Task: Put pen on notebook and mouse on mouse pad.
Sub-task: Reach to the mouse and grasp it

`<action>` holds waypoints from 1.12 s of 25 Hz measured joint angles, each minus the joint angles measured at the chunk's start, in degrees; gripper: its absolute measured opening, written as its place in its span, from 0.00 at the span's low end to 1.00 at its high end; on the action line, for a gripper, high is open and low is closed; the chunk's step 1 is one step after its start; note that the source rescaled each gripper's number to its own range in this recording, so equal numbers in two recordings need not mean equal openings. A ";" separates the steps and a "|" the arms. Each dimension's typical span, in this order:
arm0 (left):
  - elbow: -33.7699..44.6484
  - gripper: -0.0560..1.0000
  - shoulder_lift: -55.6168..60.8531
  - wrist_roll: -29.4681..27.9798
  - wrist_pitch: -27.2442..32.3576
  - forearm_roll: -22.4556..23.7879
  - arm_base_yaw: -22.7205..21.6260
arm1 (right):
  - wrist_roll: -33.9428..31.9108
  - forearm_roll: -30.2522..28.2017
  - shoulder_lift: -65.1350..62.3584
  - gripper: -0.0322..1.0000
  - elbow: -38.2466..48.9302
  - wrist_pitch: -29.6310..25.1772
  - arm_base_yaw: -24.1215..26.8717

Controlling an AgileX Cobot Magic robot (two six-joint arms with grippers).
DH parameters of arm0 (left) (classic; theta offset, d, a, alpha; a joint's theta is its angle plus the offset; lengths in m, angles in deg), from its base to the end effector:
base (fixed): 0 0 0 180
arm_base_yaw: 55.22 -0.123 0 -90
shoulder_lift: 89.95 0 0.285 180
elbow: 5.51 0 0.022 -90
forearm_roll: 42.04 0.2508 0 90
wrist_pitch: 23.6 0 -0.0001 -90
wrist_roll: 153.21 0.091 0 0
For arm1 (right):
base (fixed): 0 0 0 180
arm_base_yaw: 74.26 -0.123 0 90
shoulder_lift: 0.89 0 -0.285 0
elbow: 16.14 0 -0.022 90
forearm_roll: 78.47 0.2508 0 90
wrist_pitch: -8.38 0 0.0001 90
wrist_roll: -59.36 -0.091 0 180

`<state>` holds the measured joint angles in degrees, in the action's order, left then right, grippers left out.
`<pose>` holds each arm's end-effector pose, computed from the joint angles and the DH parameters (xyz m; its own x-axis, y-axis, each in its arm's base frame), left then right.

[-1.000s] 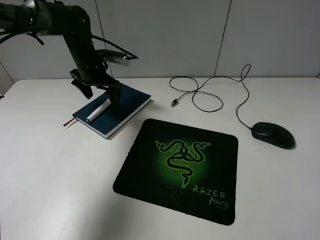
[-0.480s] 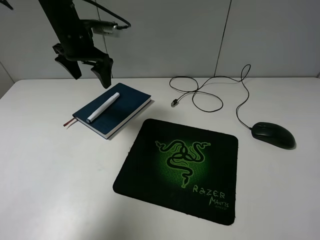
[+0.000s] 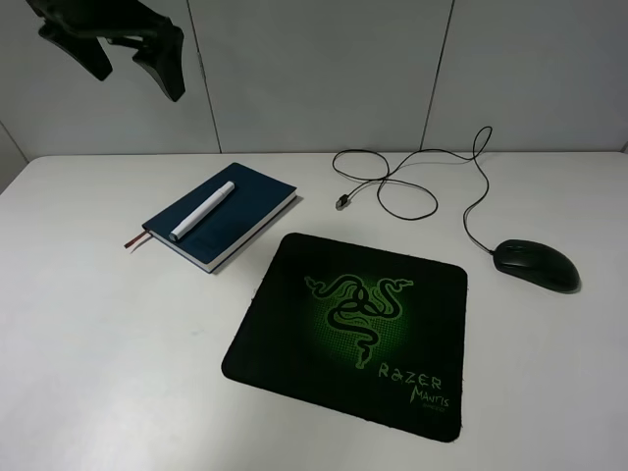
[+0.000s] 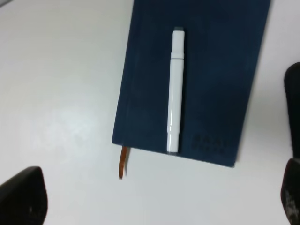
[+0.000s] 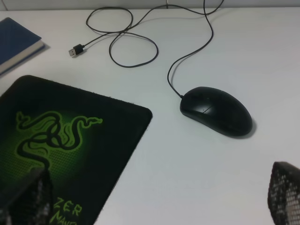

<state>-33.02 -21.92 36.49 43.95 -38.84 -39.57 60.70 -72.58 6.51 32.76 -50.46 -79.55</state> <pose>0.3833 -0.1025 0.3531 -0.7880 0.4173 -0.4527 0.4027 0.9055 0.1337 -0.0048 0.0076 0.2788 -0.4258 -0.0095 -0.9047 -0.1584 0.9853 0.0642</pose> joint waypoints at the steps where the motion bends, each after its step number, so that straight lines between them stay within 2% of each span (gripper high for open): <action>1: 1.42 1.00 1.61 -0.18 0.00 0.05 0.00 | 0.00 0.00 0.00 1.00 0.00 0.00 0.00; 11: 24.50 1.00 23.48 -0.40 0.00 1.38 0.00 | 0.00 0.00 0.00 1.00 0.00 0.00 0.00; 16: 35.94 1.00 36.70 -2.41 0.00 1.28 0.00 | 0.00 0.00 0.00 1.00 0.00 0.00 0.00; 25: 50.44 1.00 64.21 -4.83 0.14 1.46 0.00 | 0.00 0.00 0.00 1.00 0.00 0.00 0.00; 28: 54.19 1.00 73.87 -4.88 0.08 0.20 0.00 | 0.00 0.00 0.00 1.00 0.00 0.00 0.00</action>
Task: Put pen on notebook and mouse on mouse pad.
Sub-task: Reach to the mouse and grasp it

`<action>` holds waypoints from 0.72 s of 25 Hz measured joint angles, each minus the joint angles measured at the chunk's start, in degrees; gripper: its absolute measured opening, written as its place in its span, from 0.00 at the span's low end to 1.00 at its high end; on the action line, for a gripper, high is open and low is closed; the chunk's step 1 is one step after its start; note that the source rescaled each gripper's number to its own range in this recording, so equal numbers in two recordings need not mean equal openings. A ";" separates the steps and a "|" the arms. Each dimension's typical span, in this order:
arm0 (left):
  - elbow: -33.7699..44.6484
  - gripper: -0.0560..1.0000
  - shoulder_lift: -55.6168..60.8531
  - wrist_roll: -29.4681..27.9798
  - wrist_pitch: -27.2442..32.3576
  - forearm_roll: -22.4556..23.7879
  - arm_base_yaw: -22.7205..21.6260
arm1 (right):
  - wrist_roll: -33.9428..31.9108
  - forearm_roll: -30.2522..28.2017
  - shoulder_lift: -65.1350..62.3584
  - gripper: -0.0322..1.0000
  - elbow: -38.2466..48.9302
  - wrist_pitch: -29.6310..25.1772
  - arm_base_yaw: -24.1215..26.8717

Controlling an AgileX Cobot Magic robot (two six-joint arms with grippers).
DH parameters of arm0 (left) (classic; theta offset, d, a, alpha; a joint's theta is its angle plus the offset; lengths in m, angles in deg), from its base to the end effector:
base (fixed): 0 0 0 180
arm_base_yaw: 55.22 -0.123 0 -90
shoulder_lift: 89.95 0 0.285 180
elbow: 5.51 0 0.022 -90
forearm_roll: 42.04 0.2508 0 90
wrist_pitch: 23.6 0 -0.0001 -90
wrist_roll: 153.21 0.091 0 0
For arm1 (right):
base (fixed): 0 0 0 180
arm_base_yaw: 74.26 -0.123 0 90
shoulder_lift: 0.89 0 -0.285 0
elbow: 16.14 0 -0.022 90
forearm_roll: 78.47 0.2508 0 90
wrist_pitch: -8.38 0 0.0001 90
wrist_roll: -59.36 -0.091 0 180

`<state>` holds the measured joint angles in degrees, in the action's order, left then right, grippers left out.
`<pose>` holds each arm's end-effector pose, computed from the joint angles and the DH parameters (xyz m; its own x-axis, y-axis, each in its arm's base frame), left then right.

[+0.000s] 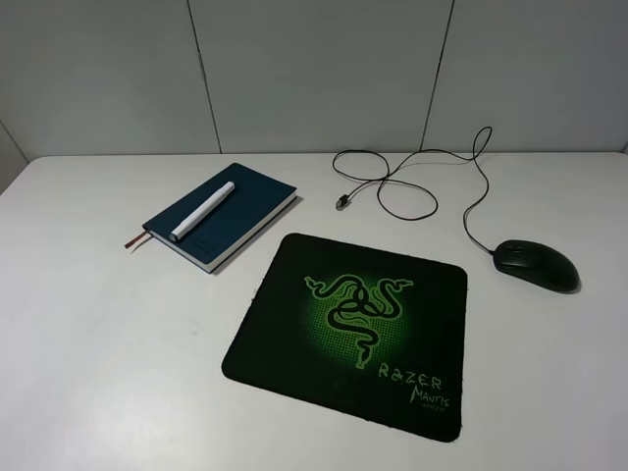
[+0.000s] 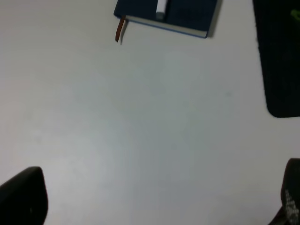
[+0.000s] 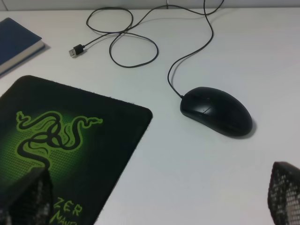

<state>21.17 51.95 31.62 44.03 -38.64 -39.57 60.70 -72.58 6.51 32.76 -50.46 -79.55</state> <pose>0.0594 -0.0115 0.3643 -0.6207 0.2845 -0.7306 0.2983 0.9475 0.1156 -0.0048 0.0076 0.2788 -0.4258 -0.0095 -0.9047 -0.1584 0.9853 0.0642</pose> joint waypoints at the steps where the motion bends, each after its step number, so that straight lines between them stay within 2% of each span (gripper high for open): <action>1: 1.41 1.00 2.57 0.00 0.00 -0.85 0.00 | 0.00 0.00 0.00 1.00 0.00 0.00 0.00; 8: 12.39 1.00 18.35 -0.34 -0.11 -7.28 -0.19 | 0.00 0.00 0.00 1.00 0.00 0.00 0.00; 10: 15.03 1.00 21.90 -0.24 -1.89 -8.40 -1.34 | 0.00 0.00 0.00 1.00 0.00 0.00 0.00; 13: 18.32 1.00 25.30 0.51 -4.72 -8.59 -4.65 | 0.00 0.00 0.00 1.00 0.00 0.00 0.00; 18: 21.73 1.00 27.93 5.06 -5.47 -10.09 -10.80 | 0.00 0.00 0.00 1.00 0.00 0.00 0.00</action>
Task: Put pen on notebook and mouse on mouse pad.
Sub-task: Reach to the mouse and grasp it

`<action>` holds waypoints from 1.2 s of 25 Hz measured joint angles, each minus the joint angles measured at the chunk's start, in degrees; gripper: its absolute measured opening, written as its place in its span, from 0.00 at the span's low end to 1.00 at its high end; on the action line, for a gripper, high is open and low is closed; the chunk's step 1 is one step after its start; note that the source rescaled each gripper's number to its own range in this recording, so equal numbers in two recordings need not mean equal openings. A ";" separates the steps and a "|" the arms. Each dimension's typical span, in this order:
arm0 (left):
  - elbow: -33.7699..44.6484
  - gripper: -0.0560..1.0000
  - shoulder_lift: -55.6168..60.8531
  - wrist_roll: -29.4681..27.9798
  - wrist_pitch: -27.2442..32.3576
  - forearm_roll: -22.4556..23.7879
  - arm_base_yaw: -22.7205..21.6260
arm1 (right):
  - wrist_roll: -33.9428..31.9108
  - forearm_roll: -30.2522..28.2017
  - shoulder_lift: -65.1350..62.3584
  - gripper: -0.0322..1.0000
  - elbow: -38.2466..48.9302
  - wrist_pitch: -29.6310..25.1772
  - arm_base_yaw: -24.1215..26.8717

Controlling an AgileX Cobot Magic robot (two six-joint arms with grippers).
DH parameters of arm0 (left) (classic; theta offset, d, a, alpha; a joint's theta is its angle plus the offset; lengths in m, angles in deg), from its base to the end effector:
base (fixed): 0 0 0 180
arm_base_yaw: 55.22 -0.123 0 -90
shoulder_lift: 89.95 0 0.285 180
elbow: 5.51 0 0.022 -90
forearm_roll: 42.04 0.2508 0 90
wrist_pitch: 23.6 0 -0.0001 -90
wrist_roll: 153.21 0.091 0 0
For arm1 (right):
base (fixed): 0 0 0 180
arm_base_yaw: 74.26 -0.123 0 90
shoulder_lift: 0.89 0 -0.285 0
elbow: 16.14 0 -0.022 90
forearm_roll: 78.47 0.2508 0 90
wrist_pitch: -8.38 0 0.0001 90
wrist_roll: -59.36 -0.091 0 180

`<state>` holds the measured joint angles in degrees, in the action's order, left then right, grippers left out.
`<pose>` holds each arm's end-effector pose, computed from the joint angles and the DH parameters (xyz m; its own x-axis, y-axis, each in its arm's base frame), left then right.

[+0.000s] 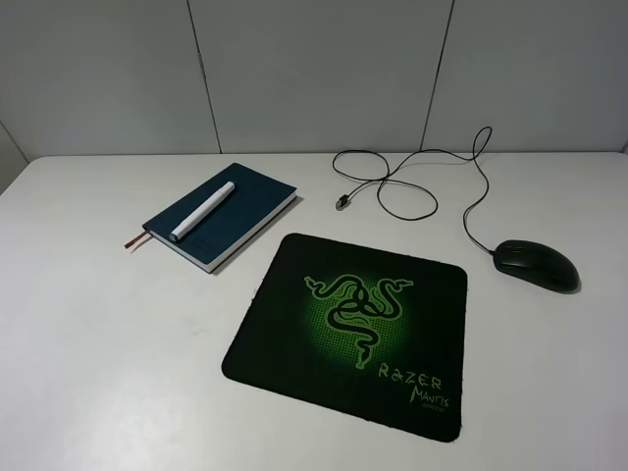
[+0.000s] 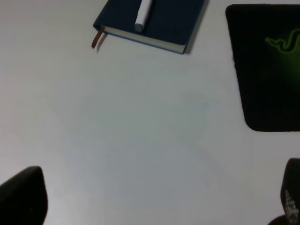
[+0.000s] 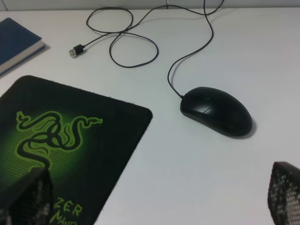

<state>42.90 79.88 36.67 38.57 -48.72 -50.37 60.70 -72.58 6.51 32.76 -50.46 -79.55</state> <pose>-0.0009 -0.0093 0.2767 -0.4833 0.1583 -0.8610 0.2307 0.9718 0.0492 -0.0048 0.0076 0.2788 -0.4258 -0.0095 -0.9047 -0.1584 0.9853 0.0642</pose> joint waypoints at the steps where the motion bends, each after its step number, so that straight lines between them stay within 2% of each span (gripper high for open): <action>1: 0.27 1.00 0.40 1.07 0.00 -0.47 -1.16 | 0.00 0.00 0.00 1.00 0.00 0.00 0.00; 6: 0.48 1.00 2.69 2.56 -0.21 -1.06 -4.74 | 0.00 0.00 0.00 1.00 0.00 0.00 0.00; 30: 0.48 1.00 2.74 2.69 -0.31 -1.08 -4.80 | 0.00 0.02 0.00 1.00 0.00 0.00 0.00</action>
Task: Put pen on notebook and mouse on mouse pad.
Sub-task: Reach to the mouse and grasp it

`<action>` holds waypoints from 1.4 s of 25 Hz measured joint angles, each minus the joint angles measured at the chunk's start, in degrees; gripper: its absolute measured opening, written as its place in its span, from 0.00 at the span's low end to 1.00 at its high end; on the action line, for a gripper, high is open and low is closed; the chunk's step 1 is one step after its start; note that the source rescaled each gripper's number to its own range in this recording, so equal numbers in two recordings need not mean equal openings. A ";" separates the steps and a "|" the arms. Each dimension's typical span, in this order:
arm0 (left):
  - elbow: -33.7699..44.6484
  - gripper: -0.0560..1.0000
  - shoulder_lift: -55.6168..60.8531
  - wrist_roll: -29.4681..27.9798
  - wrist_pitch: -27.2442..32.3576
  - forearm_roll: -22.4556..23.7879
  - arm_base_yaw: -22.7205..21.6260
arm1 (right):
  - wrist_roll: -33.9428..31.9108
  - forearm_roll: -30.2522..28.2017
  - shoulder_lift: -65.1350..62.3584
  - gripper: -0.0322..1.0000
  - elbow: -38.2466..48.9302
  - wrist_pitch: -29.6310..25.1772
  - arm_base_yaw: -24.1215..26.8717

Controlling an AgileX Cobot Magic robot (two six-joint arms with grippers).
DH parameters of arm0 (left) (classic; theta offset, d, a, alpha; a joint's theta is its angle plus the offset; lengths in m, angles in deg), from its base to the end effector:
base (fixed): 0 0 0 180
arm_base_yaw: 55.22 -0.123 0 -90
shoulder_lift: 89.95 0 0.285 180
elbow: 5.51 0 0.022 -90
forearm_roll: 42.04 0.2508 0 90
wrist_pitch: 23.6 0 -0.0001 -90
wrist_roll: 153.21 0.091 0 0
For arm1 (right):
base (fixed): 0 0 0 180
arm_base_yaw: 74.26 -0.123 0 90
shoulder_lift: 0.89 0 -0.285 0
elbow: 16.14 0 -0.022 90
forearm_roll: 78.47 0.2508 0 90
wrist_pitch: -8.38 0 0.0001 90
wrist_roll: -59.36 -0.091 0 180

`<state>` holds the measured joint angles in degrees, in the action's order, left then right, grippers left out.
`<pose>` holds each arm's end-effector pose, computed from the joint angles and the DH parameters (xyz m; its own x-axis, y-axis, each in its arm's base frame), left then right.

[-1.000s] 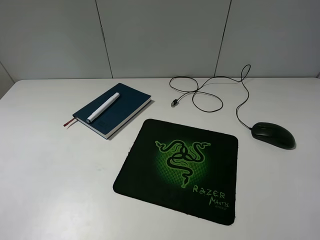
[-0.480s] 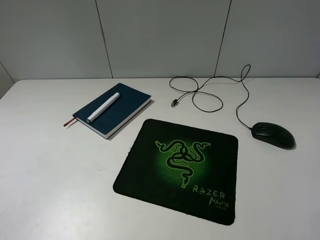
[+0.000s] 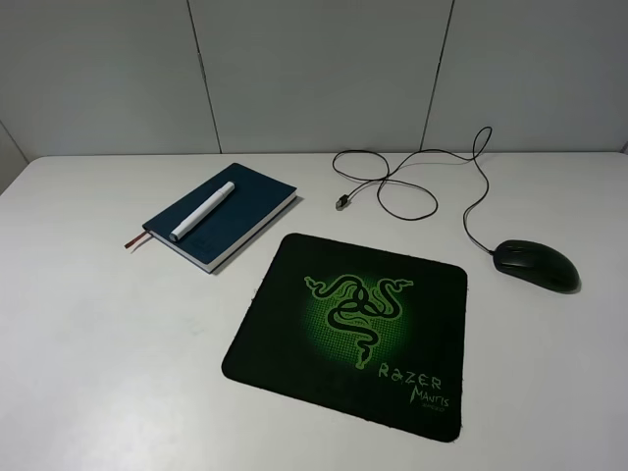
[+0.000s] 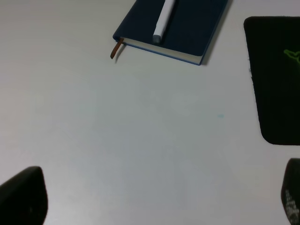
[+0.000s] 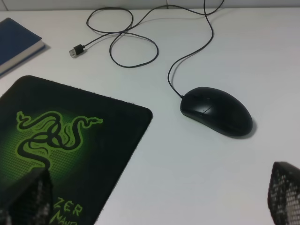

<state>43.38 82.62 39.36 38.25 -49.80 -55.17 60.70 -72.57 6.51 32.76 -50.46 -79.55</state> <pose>-0.0063 -0.0108 0.2748 -0.4467 0.1539 -0.8814 0.1772 0.9808 0.0814 -0.0048 0.0076 0.2788 -0.4259 -0.0094 -0.9047 -0.1585 0.9853 0.0644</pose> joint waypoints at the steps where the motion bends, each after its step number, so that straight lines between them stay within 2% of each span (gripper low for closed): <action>1: 0.00 1.00 0.00 0.00 0.00 0.00 0.00 | 0.00 0.00 0.00 1.00 0.00 0.00 0.00; 10: 0.00 1.00 0.00 0.00 0.00 0.00 0.00 | 0.00 4.03 0.00 1.00 0.00 0.76 0.00; 17: 0.00 1.00 0.00 0.00 0.00 0.00 0.00 | -1.78 3.38 0.00 1.00 0.00 0.86 0.00; 21: 0.00 1.00 0.00 0.00 0.00 0.00 0.00 | -7.95 2.98 4.92 1.00 -2.24 -3.42 0.00; 23: 0.00 1.00 0.00 0.00 -0.02 0.00 0.00 | -9.00 2.39 10.84 1.00 -3.71 -4.86 0.00; 28: 0.00 1.00 0.00 0.00 -0.02 0.00 0.00 | -3.19 1.23 25.97 1.00 -7.74 -4.19 0.00; 35: 0.00 1.00 0.00 0.00 -0.02 0.00 0.00 | 7.05 -1.91 47.88 1.00 -15.28 1.84 0.00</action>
<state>43.38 82.62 39.36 38.23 -49.80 -55.17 67.75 -74.48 54.39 17.48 -48.62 -79.55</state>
